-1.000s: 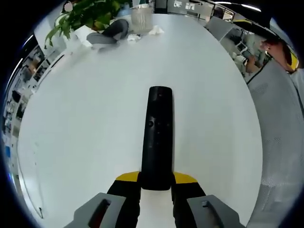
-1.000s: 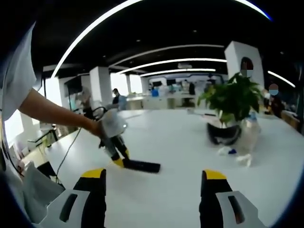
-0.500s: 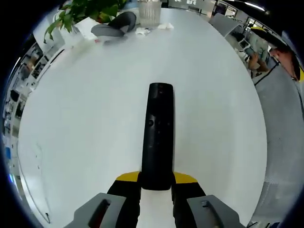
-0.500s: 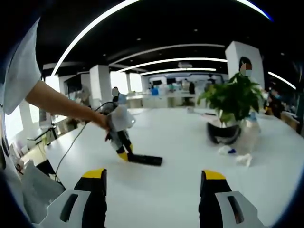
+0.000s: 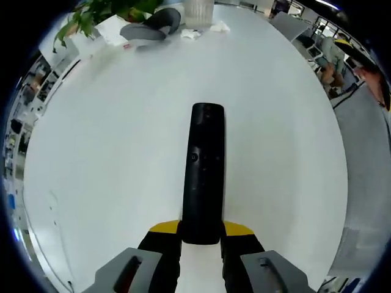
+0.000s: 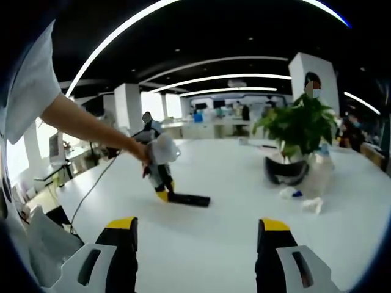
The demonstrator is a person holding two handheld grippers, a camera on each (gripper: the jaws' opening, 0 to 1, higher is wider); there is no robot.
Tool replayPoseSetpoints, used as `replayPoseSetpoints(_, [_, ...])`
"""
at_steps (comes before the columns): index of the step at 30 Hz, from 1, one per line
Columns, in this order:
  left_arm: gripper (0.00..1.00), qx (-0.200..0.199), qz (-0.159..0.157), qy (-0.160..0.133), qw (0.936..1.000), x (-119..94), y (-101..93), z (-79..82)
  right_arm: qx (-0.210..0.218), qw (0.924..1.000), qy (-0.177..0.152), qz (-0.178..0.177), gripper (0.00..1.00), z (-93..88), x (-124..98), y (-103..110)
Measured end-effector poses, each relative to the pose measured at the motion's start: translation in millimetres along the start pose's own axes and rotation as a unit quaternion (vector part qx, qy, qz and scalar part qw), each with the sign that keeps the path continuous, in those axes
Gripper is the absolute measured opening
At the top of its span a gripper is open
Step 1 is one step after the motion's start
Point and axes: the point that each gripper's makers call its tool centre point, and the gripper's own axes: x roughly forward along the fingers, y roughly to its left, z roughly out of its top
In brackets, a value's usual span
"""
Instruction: Press the specified remote control buttons in sequence, fully releasing each button before pressing the next.
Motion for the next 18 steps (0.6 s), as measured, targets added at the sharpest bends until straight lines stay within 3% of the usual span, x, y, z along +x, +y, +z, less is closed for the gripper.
replayPoseSetpoints(18, [0.24,0.030,-0.007,0.031,0.9990,0.6,32.8,0.3,-0.010,0.9999,0.006,-0.006,0.79,-1.5,1.1,-0.8])
